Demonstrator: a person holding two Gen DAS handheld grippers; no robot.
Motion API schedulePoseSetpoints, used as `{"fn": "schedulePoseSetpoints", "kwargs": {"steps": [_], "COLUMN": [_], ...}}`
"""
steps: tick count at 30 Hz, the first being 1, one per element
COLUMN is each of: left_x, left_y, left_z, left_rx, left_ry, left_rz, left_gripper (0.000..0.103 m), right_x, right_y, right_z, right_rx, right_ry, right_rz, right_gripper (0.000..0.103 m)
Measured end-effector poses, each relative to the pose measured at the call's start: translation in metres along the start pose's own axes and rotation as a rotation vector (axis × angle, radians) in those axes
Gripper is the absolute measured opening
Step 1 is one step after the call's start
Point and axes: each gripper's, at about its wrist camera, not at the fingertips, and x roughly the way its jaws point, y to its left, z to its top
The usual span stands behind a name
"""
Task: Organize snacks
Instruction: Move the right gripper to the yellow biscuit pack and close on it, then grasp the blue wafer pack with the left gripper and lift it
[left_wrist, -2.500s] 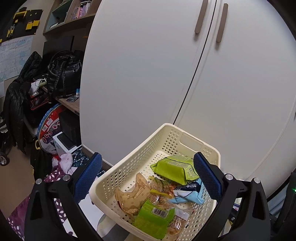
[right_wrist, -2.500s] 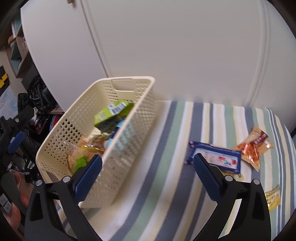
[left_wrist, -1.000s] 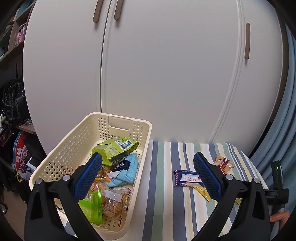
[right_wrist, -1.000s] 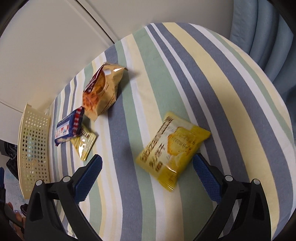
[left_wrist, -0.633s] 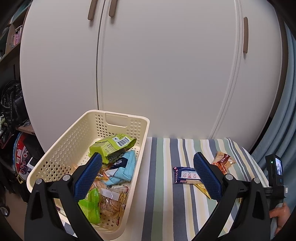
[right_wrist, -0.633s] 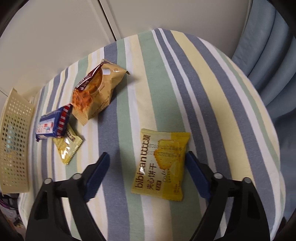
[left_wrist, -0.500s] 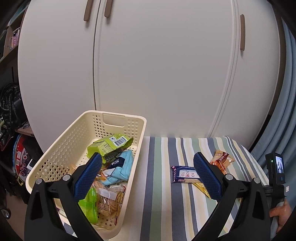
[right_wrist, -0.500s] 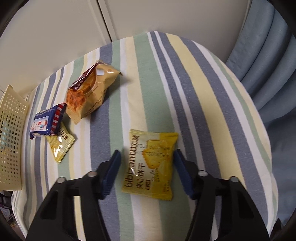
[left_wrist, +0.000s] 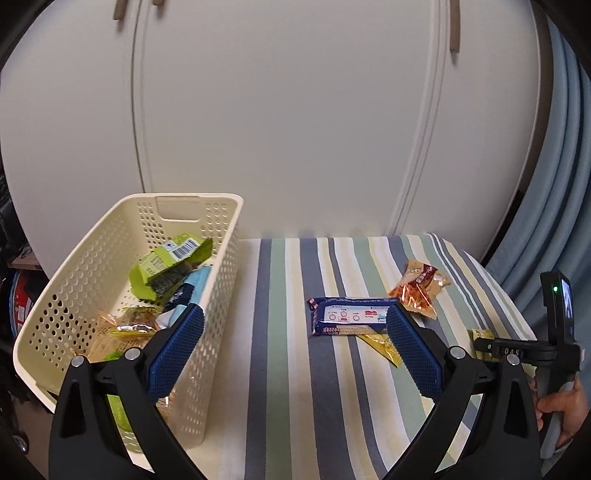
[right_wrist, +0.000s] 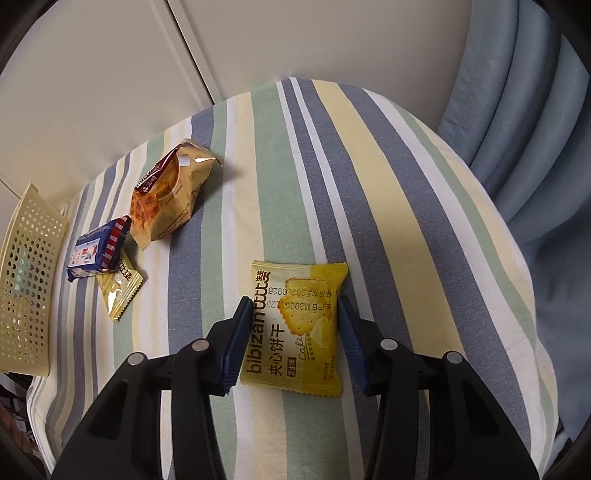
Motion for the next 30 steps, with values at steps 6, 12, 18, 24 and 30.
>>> {"fn": "schedulePoseSetpoints", "kwargs": {"steps": [6, 12, 18, 24, 30], "left_x": [0.058, 0.099, 0.133, 0.163, 0.188], "left_y": [-0.029, -0.06, -0.07, -0.089, -0.095], "left_z": [-0.011, -0.019, 0.001, 0.01, 0.009], "left_rx": [0.07, 0.115, 0.046, 0.096, 0.154], "left_ry": [0.186, 0.306, 0.361, 0.404, 0.447], "left_rz": [-0.113, -0.151, -0.258, -0.22, -0.136], "left_gripper": [0.1, 0.1, 0.1, 0.1, 0.1], "right_x": [0.005, 0.004, 0.006, 0.006, 0.005], "right_y": [-0.003, -0.005, -0.006, -0.008, -0.01], "right_z": [0.004, 0.003, 0.003, 0.003, 0.003], "right_rx": [-0.009, -0.003, 0.006, 0.021, 0.03], "right_ry": [-0.003, -0.006, -0.011, -0.013, -0.013], "right_rz": [0.024, 0.054, 0.08, 0.107, 0.131], "right_gripper": [0.047, 0.047, 0.047, 0.047, 0.047]}}
